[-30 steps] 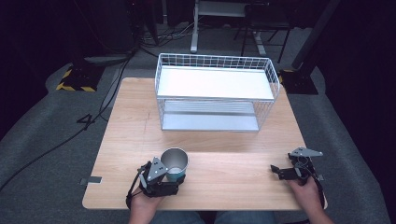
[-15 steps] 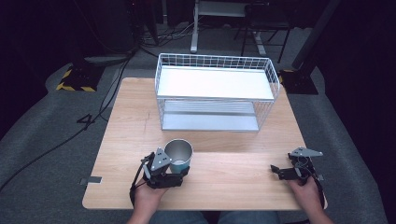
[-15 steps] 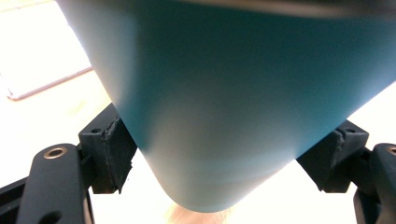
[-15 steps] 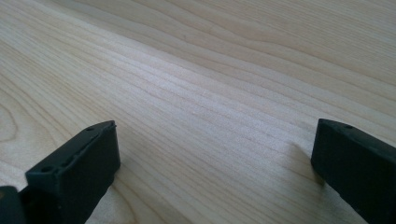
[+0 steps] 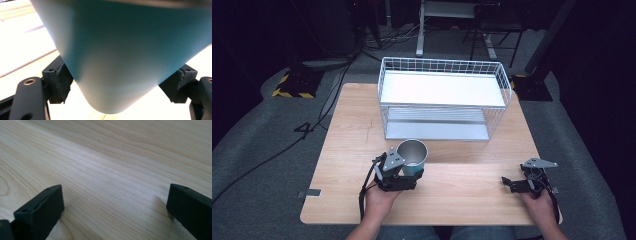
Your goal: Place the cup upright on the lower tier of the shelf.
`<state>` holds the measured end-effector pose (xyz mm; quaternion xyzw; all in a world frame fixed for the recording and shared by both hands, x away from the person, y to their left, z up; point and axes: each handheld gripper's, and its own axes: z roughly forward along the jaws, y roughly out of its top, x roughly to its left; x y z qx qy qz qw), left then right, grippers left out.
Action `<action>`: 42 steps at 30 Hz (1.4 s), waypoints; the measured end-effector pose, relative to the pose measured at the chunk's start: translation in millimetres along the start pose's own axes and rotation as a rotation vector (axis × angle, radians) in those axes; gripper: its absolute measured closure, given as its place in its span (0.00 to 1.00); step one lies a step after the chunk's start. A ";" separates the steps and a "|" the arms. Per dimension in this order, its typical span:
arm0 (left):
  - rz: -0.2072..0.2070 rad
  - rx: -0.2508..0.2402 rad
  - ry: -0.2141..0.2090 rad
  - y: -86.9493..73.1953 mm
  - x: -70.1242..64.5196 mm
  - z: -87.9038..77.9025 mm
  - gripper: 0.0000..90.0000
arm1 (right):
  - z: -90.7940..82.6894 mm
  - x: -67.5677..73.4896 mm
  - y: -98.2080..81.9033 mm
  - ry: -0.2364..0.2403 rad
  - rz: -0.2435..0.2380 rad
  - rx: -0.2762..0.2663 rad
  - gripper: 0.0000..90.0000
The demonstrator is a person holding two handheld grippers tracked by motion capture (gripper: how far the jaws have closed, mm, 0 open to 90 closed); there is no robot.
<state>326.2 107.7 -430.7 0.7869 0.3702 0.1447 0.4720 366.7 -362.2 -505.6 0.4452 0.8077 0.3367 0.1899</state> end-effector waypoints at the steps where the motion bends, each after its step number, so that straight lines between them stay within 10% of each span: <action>1: -0.003 -0.002 -0.003 1.3 0.1 2.3 0.25 | 0.0 0.0 0.0 0.000 0.000 0.000 0.02; 29: 0.025 -0.011 0.072 37.7 12.6 68.5 0.25 | 0.1 0.6 0.1 -0.005 0.005 0.000 0.02; 42: -0.031 0.004 0.074 48.9 26.0 94.4 0.25 | 0.1 0.6 0.1 -0.005 0.005 0.000 0.02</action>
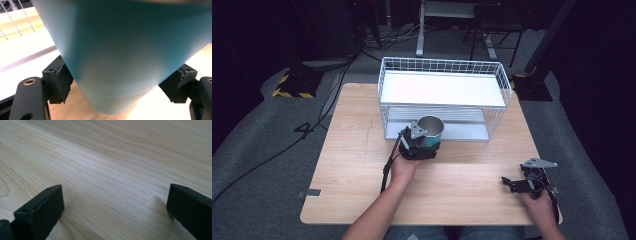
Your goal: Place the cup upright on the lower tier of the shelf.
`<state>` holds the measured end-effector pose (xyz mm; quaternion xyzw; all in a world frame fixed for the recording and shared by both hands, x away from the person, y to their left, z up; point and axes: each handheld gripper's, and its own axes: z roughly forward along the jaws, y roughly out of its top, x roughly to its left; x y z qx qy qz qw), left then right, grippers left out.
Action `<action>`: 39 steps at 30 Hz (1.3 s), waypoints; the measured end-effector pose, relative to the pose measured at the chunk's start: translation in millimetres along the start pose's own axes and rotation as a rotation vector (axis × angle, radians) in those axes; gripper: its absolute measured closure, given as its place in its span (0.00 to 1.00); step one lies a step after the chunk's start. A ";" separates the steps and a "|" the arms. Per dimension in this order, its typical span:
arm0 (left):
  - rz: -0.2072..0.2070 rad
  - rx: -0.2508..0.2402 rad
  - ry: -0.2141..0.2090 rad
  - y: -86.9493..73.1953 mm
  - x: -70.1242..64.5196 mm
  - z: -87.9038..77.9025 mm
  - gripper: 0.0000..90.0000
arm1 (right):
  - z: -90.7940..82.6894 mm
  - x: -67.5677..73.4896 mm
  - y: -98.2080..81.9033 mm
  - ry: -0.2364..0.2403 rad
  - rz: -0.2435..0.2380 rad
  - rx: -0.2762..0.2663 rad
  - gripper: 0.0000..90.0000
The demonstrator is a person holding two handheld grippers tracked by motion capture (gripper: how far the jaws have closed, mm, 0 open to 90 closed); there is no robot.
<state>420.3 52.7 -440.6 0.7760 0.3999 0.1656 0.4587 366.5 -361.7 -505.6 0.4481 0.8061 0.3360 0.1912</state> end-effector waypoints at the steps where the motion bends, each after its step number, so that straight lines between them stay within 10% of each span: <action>1: -0.005 0.000 -0.002 1.3 1.3 2.5 0.25 | 0.0 0.0 0.0 0.000 0.000 0.000 0.02; 39: -0.077 -0.117 0.141 21.2 22.8 89.4 0.25 | 0.3 0.3 0.4 0.008 -0.005 -0.001 0.02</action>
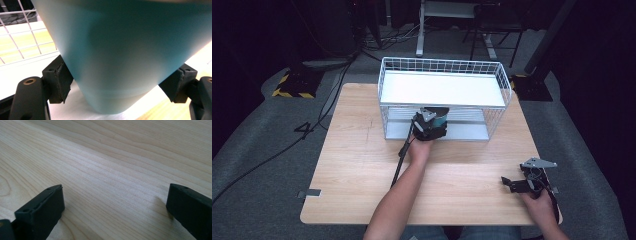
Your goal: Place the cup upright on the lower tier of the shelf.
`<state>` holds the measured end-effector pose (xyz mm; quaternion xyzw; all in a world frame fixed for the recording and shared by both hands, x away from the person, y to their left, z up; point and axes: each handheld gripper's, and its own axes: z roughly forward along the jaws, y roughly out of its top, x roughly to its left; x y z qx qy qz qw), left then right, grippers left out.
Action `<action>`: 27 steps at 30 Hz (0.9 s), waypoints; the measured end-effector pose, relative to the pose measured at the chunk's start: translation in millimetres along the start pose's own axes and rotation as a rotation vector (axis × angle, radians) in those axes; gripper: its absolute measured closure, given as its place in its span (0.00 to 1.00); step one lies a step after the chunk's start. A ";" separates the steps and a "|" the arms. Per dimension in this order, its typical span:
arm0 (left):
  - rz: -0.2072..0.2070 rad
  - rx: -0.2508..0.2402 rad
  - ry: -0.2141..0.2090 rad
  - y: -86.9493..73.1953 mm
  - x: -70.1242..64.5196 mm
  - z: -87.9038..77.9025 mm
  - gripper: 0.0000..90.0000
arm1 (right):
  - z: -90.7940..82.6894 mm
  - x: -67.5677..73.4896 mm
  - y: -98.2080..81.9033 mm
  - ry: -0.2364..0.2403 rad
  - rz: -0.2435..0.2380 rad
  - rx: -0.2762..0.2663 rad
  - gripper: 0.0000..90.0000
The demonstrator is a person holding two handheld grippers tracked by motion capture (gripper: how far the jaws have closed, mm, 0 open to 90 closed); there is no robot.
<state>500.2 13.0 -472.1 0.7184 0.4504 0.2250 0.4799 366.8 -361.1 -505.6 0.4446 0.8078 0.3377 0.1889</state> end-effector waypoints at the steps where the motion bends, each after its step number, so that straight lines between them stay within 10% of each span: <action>1: 0.002 0.000 0.006 -0.2 -0.3 1.0 0.25 | 0.0 0.0 0.0 0.000 0.000 0.000 0.02; 27: 0.025 0.052 0.052 -4.4 -7.6 22.1 0.24 | 0.0 0.0 0.0 0.000 0.000 0.000 0.02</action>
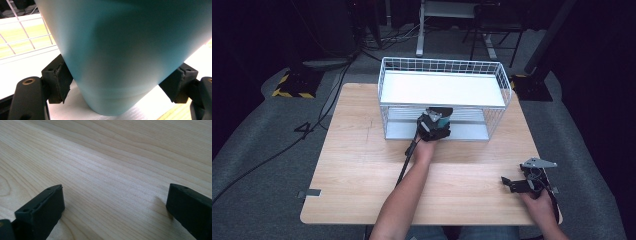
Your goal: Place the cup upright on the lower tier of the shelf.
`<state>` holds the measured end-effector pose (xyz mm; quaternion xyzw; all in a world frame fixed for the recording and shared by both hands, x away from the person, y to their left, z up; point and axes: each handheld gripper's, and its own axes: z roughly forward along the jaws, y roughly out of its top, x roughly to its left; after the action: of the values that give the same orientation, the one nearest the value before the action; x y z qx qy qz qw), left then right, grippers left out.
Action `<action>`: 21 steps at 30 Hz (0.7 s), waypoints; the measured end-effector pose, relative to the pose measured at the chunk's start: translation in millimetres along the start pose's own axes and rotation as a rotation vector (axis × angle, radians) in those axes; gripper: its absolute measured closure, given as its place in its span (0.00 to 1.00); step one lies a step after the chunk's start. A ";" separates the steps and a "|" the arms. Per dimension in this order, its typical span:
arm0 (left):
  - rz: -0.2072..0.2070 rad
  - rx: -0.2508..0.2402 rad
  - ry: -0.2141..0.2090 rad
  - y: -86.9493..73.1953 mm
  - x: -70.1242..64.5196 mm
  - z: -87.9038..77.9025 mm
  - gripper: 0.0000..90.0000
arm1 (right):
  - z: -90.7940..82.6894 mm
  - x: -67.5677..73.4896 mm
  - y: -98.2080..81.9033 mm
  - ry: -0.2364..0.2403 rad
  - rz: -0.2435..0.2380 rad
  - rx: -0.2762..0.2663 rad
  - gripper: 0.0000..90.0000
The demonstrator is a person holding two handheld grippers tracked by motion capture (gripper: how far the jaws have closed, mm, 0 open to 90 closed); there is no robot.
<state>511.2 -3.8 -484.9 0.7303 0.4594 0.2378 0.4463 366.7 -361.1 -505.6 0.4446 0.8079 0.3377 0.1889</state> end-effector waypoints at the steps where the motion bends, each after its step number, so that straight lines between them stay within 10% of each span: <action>1: -0.002 0.002 -0.008 0.3 0.6 -0.3 0.24 | 0.0 0.0 0.0 0.000 0.000 0.000 0.02; 21: -0.014 -0.012 -0.049 1.2 -1.3 -29.7 0.03 | 0.0 0.0 0.1 -0.001 0.000 0.001 0.02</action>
<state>488.7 7.7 -469.3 0.7298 0.4522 0.2195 0.4633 366.8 -361.1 -505.6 0.4449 0.8078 0.3374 0.1889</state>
